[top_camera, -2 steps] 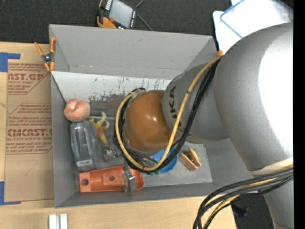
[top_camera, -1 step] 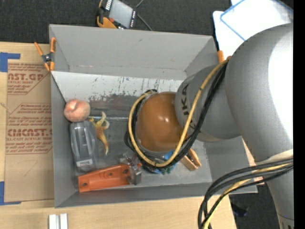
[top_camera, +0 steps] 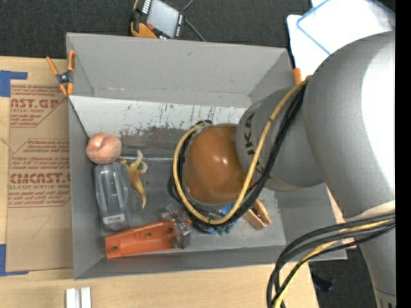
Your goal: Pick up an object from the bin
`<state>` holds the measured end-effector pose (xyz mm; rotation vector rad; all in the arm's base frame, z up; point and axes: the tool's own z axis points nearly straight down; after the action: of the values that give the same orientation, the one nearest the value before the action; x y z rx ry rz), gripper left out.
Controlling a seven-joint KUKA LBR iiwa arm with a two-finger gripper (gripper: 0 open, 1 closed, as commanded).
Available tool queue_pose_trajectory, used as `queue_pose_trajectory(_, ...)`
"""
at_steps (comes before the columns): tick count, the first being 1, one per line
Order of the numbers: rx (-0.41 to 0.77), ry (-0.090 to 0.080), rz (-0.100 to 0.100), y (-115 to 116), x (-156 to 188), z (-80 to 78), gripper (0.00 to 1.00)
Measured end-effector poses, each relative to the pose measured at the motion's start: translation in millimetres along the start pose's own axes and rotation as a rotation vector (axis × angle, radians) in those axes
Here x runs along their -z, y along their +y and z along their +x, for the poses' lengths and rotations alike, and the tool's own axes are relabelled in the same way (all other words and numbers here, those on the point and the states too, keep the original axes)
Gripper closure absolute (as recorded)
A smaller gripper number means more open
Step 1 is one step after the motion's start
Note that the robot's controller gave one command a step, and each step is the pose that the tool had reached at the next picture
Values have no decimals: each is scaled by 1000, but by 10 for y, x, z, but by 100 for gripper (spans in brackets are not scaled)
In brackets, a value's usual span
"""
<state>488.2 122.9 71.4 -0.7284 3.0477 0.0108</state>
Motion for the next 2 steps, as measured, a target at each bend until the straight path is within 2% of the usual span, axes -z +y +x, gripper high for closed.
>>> queue_pose_trajectory(1,13,4,-2,45,1031,-38,100)
queue_pose_trajectory(2,-1,9,-3,17,211,-44,100)
